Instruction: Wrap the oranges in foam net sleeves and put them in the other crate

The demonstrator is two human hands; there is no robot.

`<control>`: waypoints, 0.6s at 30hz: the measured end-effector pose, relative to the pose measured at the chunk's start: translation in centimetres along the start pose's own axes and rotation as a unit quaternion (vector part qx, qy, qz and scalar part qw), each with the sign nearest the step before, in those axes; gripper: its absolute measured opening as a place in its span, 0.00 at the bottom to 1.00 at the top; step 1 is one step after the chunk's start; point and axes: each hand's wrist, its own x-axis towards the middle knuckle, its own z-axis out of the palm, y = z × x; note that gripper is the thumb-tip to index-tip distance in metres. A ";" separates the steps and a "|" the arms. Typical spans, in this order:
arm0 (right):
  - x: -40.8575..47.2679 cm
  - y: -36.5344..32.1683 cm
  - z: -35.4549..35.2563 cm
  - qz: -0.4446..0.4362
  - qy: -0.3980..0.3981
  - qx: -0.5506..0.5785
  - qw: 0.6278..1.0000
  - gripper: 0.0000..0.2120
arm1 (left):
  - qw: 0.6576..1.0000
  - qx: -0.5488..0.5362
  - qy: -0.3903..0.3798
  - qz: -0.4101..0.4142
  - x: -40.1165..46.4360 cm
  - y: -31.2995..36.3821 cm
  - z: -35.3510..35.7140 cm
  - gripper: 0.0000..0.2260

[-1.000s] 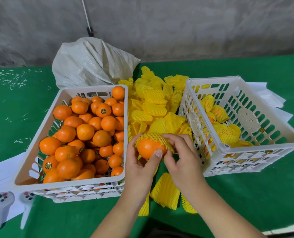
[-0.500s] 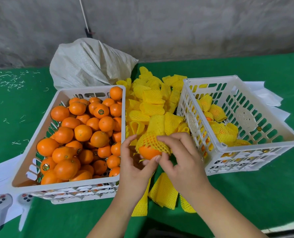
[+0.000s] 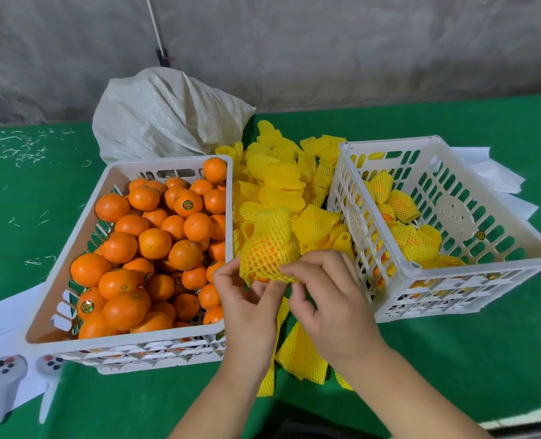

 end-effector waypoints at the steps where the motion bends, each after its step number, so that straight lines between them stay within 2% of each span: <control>1: 0.2 0.2 0.0 0.025 0.001 0.009 1.000 0.13 | 1.000 -0.013 0.002 -0.017 0.0 -0.1 0.0 0.22; 4: 0.7 0.7 -0.6 0.070 -0.023 0.080 0.994 0.22 | 0.998 -0.033 -0.042 -0.028 0.1 0.4 -0.4 0.27; 7: 1.0 1.2 -1.1 0.054 -0.026 0.077 0.995 0.20 | 0.984 0.085 -0.143 0.065 0.3 1.2 -0.9 0.30; 8: 0.9 1.3 -1.2 0.055 -0.017 0.072 0.996 0.19 | 0.979 0.104 -0.153 0.083 0.4 1.2 -1.0 0.29; 12: -0.2 0.7 -0.8 0.024 0.034 0.061 0.997 0.11 | 0.990 0.093 -0.080 0.064 0.0 0.9 -0.8 0.27; 14: -0.9 0.0 -0.4 0.022 0.029 0.082 0.996 0.11 | 0.990 0.099 -0.066 0.073 -0.3 0.6 -0.8 0.23; 18: -0.9 0.2 -0.3 0.143 -0.039 0.131 0.980 0.17 | 0.988 0.122 -0.049 0.078 -0.5 0.9 -0.6 0.23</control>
